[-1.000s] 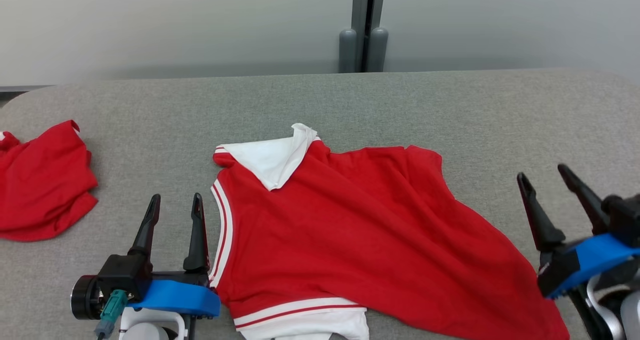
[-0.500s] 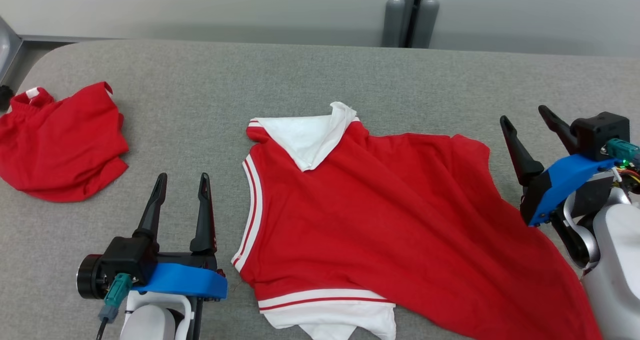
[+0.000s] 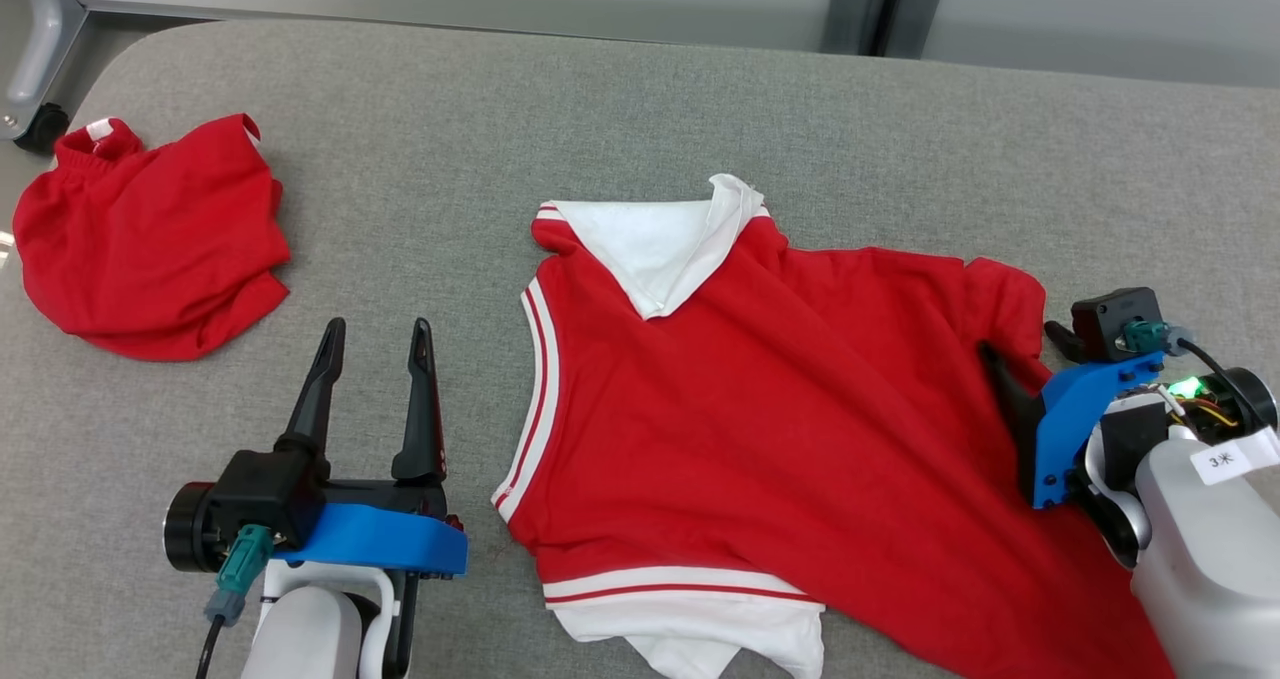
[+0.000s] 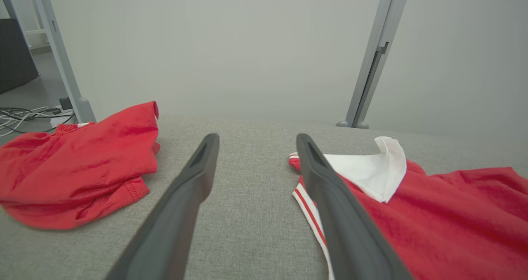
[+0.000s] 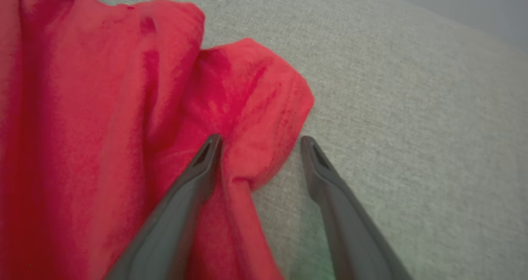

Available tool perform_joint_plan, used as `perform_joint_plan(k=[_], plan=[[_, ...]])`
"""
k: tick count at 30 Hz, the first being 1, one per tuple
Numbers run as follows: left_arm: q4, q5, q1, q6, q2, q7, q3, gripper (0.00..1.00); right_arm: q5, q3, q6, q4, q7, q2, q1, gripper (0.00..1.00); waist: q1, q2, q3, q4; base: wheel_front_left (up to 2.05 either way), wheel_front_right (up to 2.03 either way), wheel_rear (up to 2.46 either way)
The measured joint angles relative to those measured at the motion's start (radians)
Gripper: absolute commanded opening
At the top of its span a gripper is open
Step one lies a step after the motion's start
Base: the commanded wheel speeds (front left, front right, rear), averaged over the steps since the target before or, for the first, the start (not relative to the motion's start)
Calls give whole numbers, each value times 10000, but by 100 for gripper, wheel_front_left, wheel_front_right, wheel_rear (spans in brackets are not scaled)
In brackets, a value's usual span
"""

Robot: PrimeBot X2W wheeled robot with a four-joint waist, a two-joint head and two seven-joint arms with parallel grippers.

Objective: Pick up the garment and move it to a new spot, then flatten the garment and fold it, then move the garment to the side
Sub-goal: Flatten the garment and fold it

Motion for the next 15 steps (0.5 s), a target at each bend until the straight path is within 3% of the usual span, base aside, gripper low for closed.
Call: perform_joint_plan(k=[5,8,15], plan=[[27,-13,-33,29,0,2,-40,100,82,370,0,792,393,50,-416,100,-1,-2,-34,13,0,0,0],[42,-31,-33,36,0,0,-56,100,209,485,2,1014,366,63,-575,0,-1,-2,-91,15,0,0,0],[69,-31,-27,36,-2,0,-58,100,274,372,4,1400,-96,-566,-1322,0,1,-1,-209,43,0,0,0]])
